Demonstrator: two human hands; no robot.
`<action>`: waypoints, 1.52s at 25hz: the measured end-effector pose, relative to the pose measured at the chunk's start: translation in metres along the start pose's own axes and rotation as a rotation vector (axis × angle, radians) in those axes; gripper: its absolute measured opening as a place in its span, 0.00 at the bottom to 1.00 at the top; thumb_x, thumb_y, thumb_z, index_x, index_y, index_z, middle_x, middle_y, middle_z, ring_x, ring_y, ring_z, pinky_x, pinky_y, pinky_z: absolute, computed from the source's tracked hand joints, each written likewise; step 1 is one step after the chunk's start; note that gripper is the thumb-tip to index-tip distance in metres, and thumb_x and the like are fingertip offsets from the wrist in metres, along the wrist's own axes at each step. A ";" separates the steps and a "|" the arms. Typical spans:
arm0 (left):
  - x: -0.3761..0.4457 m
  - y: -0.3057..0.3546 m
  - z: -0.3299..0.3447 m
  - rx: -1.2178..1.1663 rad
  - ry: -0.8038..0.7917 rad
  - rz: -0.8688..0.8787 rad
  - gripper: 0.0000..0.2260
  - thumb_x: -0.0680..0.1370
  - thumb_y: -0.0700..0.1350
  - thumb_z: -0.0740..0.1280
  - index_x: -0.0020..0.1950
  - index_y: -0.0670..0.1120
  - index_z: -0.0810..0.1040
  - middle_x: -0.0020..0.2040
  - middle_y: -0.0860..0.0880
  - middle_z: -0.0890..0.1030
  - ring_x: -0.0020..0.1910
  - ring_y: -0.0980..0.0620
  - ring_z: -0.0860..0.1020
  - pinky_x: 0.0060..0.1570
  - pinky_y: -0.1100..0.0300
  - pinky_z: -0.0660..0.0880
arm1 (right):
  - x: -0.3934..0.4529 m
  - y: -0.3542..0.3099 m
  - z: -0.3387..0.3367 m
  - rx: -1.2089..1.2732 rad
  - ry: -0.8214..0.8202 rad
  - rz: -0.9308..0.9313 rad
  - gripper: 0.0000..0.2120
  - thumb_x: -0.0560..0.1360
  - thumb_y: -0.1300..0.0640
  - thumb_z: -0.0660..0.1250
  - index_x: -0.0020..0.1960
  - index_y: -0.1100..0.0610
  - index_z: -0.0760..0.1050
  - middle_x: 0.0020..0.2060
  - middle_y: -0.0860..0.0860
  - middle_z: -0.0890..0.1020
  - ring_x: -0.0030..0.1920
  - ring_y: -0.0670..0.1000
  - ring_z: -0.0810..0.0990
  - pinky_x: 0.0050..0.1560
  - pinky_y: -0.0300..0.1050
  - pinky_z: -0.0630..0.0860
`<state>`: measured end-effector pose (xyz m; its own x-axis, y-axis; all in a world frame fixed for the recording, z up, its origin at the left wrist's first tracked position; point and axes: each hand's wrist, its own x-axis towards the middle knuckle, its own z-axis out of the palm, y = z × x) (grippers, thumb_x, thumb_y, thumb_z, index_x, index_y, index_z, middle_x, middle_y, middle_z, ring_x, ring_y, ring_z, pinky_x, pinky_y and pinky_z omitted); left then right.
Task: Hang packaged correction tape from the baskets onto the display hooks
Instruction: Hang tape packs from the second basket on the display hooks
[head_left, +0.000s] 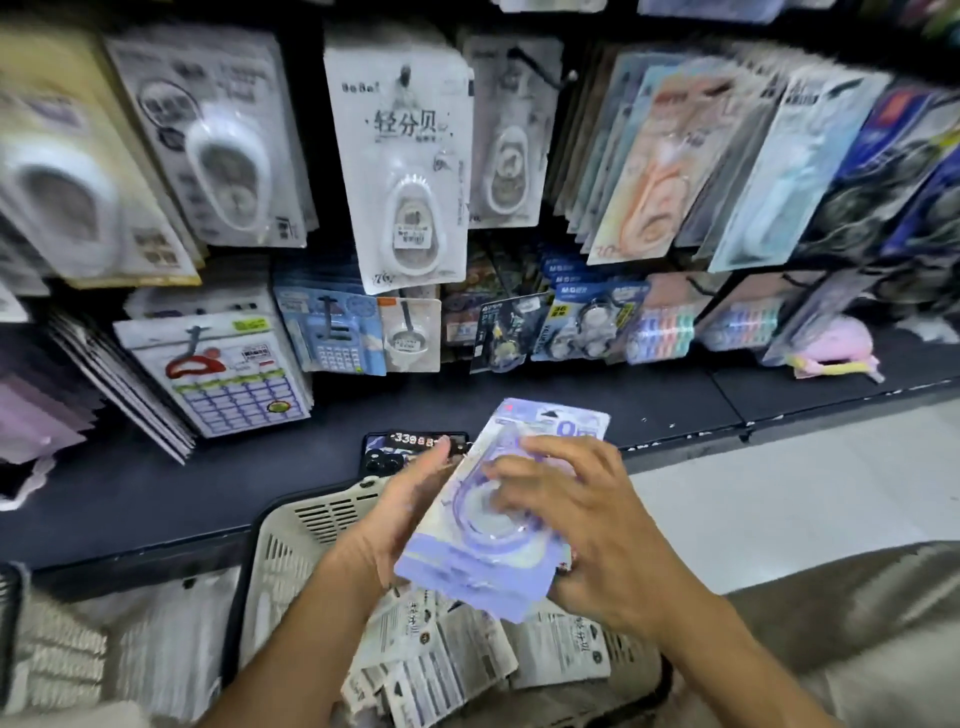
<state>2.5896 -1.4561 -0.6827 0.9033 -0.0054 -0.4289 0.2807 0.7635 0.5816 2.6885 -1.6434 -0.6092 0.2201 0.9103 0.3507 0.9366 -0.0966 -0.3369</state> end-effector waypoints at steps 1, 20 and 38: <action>-0.003 0.008 0.015 0.024 -0.028 0.058 0.27 0.64 0.59 0.82 0.56 0.44 0.87 0.53 0.42 0.87 0.51 0.45 0.86 0.53 0.55 0.81 | -0.002 -0.001 -0.008 -0.143 -0.017 -0.054 0.26 0.68 0.55 0.69 0.64 0.44 0.70 0.72 0.42 0.72 0.74 0.53 0.66 0.72 0.54 0.61; -0.058 0.112 0.131 0.434 0.127 0.698 0.27 0.59 0.44 0.84 0.57 0.54 0.84 0.56 0.43 0.86 0.52 0.41 0.86 0.43 0.53 0.83 | 0.055 0.026 -0.105 1.220 0.736 0.579 0.29 0.62 0.54 0.78 0.62 0.47 0.75 0.58 0.50 0.85 0.54 0.50 0.86 0.51 0.47 0.83; -0.044 0.169 0.116 0.460 0.154 0.853 0.26 0.61 0.48 0.83 0.59 0.54 0.83 0.57 0.45 0.86 0.54 0.43 0.86 0.45 0.54 0.83 | 0.117 0.134 -0.146 0.677 0.428 0.685 0.22 0.79 0.54 0.71 0.62 0.29 0.75 0.63 0.38 0.73 0.64 0.43 0.72 0.57 0.43 0.70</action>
<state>2.6352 -1.4014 -0.4854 0.8190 0.5401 0.1935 -0.3178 0.1462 0.9368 2.8791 -1.6088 -0.4860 0.8463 0.5152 0.1354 0.2566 -0.1716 -0.9512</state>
